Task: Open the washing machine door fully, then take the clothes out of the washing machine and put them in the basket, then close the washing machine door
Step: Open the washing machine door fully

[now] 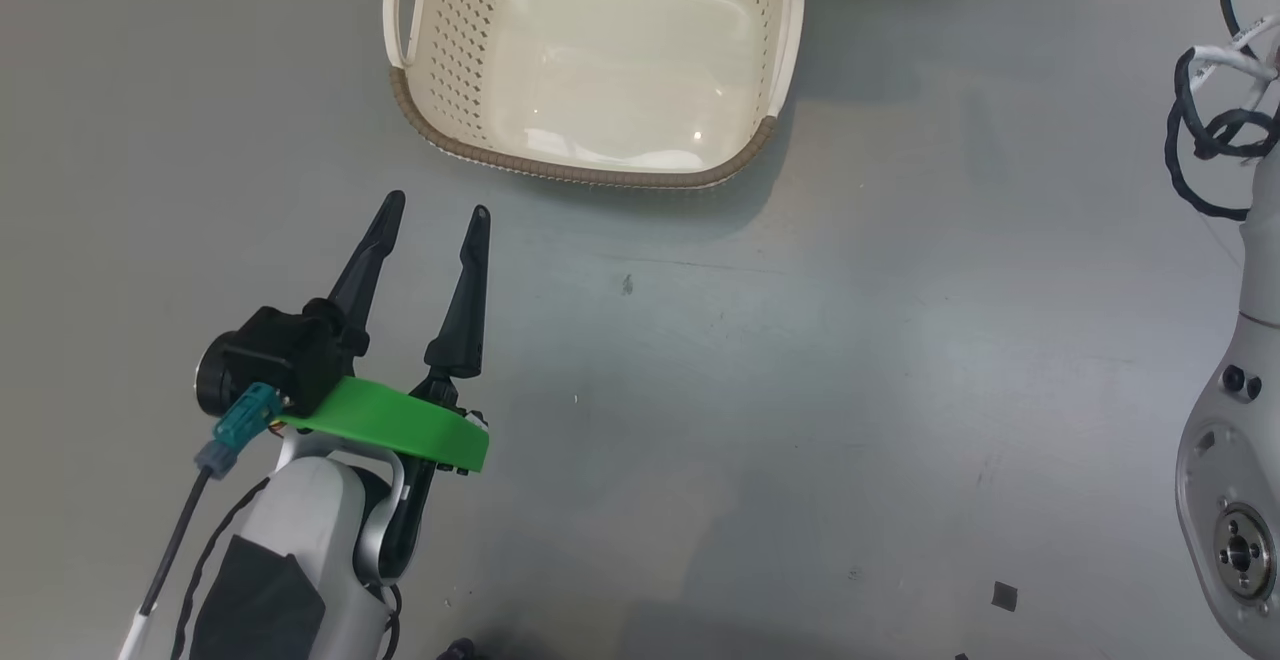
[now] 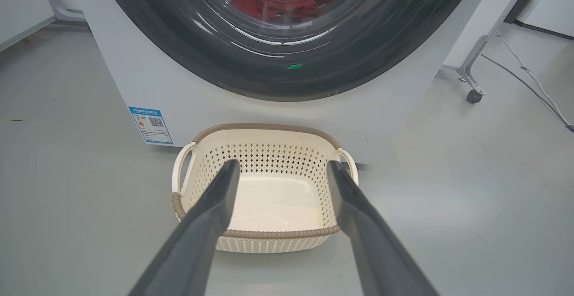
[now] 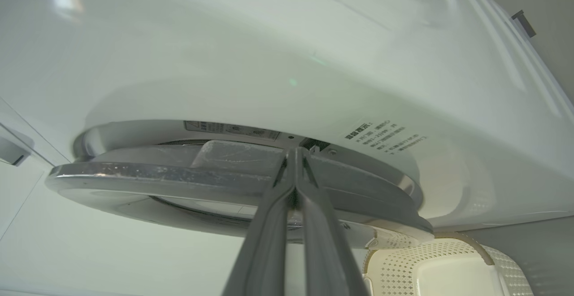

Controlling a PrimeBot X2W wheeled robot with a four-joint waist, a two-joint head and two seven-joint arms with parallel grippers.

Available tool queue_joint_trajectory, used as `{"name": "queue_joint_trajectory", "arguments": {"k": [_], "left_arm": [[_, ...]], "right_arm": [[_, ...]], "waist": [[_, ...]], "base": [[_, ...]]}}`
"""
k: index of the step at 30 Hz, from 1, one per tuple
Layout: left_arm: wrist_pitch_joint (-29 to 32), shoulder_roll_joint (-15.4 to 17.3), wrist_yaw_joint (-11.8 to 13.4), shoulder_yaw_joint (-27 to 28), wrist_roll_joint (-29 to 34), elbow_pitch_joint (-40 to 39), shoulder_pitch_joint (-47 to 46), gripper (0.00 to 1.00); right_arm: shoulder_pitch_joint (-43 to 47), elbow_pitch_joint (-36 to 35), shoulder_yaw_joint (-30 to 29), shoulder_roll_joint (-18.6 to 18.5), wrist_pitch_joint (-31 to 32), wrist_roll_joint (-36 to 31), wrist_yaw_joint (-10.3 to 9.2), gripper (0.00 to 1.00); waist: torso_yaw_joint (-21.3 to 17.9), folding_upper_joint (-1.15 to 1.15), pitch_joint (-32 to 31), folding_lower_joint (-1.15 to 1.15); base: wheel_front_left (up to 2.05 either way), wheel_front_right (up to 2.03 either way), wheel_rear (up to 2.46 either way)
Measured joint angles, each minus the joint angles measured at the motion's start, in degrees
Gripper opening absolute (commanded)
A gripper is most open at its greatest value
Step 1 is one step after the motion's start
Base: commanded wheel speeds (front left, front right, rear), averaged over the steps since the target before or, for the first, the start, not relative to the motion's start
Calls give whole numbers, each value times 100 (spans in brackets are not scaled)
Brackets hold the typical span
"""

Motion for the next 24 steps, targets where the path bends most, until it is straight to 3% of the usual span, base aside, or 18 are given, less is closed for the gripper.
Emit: {"name": "queue_joint_trajectory", "arguments": {"k": [15, 24], "left_arm": [[0, -23, -43, -160, -199, 80, -57, 100], [0, -29, -43, -245, -200, 81, -81, 100]], "right_arm": [[-647, 726, -34, -33, 301, 185, -74, 0], [-1043, 1076, -272, -43, 415, 627, -118, 0]], "waist": [[314, 0, 161, 0], [434, 0, 182, 0]], "base": [[0, 0, 0], [0, 0, 0]]}}
